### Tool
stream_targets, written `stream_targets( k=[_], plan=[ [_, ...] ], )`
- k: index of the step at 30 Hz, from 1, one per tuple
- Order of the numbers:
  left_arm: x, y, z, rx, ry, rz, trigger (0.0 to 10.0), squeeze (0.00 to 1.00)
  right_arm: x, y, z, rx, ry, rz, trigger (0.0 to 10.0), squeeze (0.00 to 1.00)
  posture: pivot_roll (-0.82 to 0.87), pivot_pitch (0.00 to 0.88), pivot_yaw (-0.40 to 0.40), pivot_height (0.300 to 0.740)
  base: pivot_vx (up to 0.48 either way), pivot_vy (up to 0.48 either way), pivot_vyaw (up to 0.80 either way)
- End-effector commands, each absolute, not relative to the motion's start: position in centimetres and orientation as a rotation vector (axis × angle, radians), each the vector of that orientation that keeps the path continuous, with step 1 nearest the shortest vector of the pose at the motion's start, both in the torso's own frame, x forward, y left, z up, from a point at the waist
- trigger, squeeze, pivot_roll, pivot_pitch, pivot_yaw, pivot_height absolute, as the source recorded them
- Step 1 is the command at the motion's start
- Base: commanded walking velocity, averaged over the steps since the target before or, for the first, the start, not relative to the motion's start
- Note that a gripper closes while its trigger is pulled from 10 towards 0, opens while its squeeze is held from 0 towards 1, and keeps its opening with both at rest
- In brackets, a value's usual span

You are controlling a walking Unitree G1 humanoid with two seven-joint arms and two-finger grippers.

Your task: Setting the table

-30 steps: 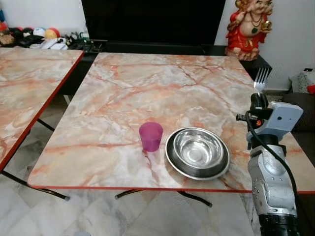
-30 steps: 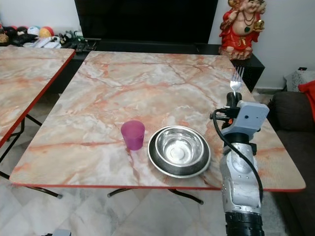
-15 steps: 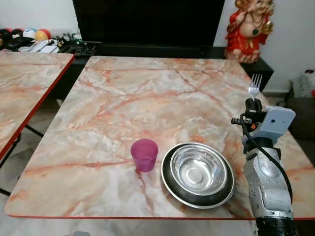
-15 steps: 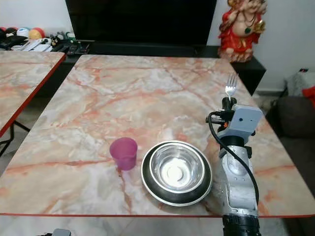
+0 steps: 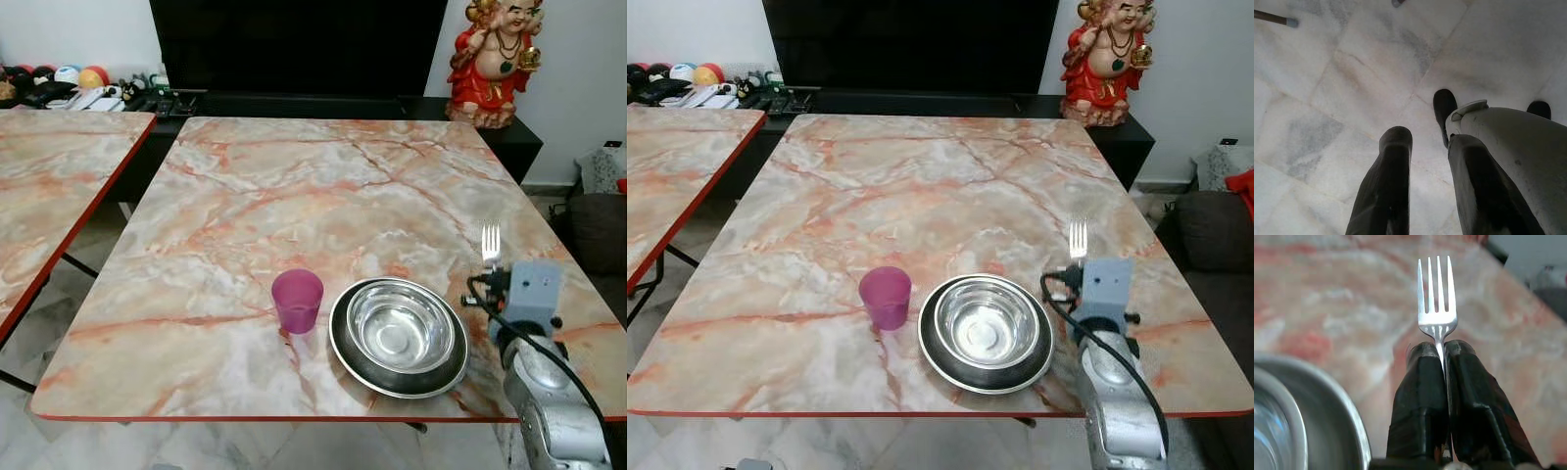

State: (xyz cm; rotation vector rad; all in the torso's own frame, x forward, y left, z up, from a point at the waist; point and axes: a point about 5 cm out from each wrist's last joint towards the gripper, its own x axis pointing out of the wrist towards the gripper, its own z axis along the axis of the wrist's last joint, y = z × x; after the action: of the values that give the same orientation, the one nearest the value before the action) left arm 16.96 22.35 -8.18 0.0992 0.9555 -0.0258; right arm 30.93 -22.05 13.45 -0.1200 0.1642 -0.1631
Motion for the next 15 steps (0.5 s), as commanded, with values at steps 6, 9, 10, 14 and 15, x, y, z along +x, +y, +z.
stream_targets(
  k=[6, 9, 10, 14, 15],
  plan=[
    [16.2, 22.8, -8.5, 0.108, 0.998, -0.029, 10.0, 0.0, 30.8, -22.9, 13.0, -0.162, 0.232, -0.133, 10.0, 0.0, -0.02, 0.111, -0.003, 0.74, 0.0, 0.0, 0.0],
    [16.3, 22.8, -8.4, 0.11, 0.997, -0.03, 10.0, 0.0, 30.7, -23.8, 13.1, -0.168, 0.234, -0.147, 10.0, 0.0, -0.02, 0.115, 0.001, 0.74, 0.0, 0.0, 0.0],
    [16.3, 22.8, -8.4, 0.109, 0.995, -0.03, 10.0, 0.0, 30.6, -24.2, 13.2, -0.169, 0.234, -0.146, 10.0, 0.0, -0.03, 0.115, 0.001, 0.74, 0.0, 0.0, 0.0],
    [16.4, 22.7, -8.4, 0.111, 0.997, -0.035, 10.0, 0.0, 30.5, -24.6, 13.2, -0.159, 0.241, -0.127, 10.0, 0.0, -0.03, 0.12, 0.004, 0.74, 0.0, 0.0, 0.0],
    [16.3, 22.6, -8.5, 0.116, 0.999, -0.04, 10.0, 0.0, 30.5, -24.9, 12.9, -0.153, 0.253, -0.131, 10.0, 0.0, -0.03, 0.12, 0.004, 0.74, 0.0, 0.0, 0.0]
  ],
)
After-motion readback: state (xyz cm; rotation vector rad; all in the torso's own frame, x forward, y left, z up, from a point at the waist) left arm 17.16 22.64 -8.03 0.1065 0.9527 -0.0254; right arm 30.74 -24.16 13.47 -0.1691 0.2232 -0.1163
